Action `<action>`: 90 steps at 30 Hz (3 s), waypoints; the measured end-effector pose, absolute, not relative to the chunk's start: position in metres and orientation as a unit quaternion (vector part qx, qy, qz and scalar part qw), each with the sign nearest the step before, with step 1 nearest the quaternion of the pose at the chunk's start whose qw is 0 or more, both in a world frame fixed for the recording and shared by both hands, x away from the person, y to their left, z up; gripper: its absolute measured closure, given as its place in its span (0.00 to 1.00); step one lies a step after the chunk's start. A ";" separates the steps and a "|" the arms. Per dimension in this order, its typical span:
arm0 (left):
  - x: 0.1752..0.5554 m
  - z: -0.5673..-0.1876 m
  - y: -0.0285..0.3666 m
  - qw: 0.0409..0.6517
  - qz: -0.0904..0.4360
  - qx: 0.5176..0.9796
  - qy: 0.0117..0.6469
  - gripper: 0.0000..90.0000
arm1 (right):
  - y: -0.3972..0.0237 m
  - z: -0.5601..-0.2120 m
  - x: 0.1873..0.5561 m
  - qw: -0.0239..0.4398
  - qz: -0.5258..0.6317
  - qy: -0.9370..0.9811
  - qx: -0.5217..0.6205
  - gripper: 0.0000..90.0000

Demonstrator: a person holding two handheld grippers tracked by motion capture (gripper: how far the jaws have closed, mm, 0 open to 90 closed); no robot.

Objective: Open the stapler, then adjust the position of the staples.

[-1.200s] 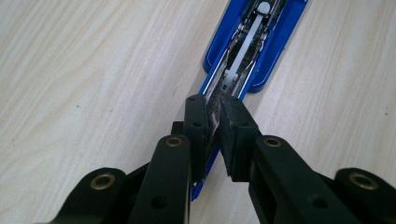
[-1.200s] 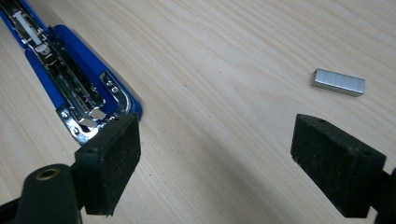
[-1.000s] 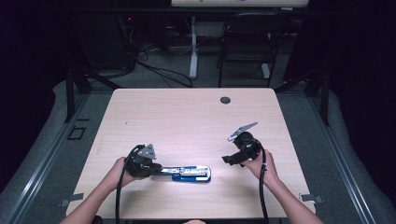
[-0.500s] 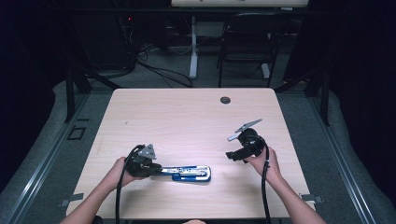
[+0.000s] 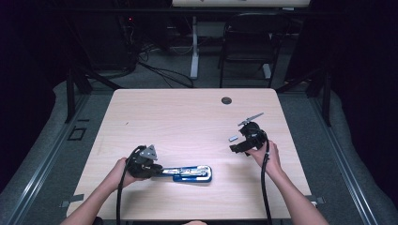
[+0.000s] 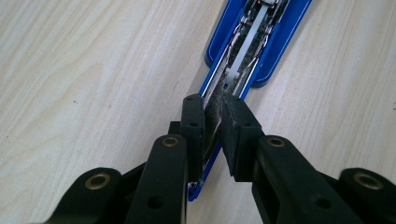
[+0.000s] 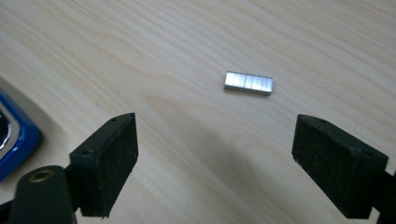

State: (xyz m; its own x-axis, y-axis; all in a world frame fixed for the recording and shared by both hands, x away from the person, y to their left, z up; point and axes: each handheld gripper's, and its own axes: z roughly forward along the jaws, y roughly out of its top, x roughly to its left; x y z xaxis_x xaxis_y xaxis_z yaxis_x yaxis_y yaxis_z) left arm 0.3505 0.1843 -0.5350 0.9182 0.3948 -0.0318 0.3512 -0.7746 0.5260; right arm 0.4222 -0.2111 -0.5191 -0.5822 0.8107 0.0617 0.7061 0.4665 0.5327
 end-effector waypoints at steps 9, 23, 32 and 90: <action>0.350 -0.535 0.183 0.272 0.039 0.941 0.195 0.90 | -0.209 -0.525 0.441 0.100 0.261 0.840 0.465 0.16; 0.350 -0.536 0.183 0.268 0.040 0.943 0.193 0.90 | -0.216 -0.527 0.466 0.120 0.272 0.805 0.513 0.22; 0.350 -0.535 0.182 0.268 0.045 0.943 0.190 0.90 | -0.203 -0.540 0.482 0.130 0.243 0.807 0.521 0.30; 0.348 -0.531 0.181 0.275 0.050 0.942 0.184 0.90 | -0.198 -0.549 0.484 0.108 0.200 0.827 0.514 0.76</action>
